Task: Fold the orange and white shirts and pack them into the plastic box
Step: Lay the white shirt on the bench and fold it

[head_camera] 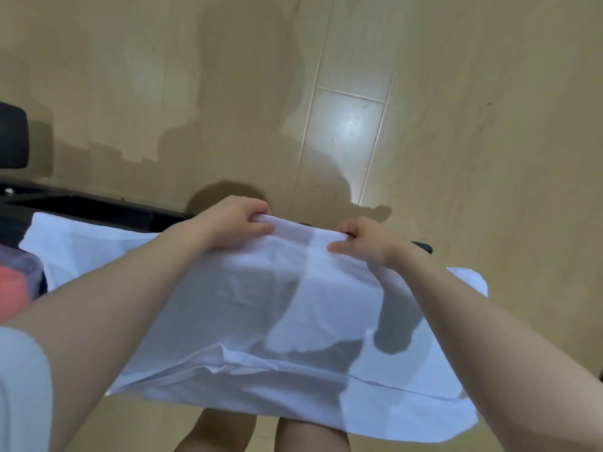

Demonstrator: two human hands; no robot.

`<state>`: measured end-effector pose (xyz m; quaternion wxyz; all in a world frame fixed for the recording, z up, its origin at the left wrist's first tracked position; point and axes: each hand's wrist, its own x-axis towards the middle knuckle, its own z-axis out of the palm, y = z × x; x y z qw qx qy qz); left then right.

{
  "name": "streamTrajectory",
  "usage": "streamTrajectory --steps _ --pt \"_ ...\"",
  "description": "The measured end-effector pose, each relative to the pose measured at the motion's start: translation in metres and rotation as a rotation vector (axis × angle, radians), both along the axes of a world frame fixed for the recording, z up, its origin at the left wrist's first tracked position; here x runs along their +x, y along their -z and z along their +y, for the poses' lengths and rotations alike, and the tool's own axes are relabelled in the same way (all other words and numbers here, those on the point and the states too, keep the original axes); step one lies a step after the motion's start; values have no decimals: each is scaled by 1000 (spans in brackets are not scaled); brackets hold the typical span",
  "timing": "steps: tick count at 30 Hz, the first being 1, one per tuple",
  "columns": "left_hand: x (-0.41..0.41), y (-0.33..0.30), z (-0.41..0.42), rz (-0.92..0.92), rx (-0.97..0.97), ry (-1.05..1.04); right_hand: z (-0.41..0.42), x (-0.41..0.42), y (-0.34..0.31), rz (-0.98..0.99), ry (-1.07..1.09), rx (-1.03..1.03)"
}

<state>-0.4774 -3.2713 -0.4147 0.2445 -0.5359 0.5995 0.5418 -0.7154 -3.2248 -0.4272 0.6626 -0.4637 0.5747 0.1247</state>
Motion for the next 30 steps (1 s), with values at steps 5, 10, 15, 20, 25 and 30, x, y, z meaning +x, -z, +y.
streamTrajectory --steps 5,10,15,20,25,30 --pt "26 -53 29 297 -673 223 31 -15 -68 276 -280 -544" --pt "49 -94 102 321 -835 423 120 -15 -118 494 -412 -798" --pt "50 -92 162 -153 -571 534 204 3 -114 499 -329 -482" --pt "11 -100 177 -118 -603 361 198 -7 -124 595 195 -614" --pt "-66 -85 179 207 -802 406 151 -51 -113 676 692 -491" --pt "-135 -67 195 194 -760 342 118 -80 -92 629 569 -191"
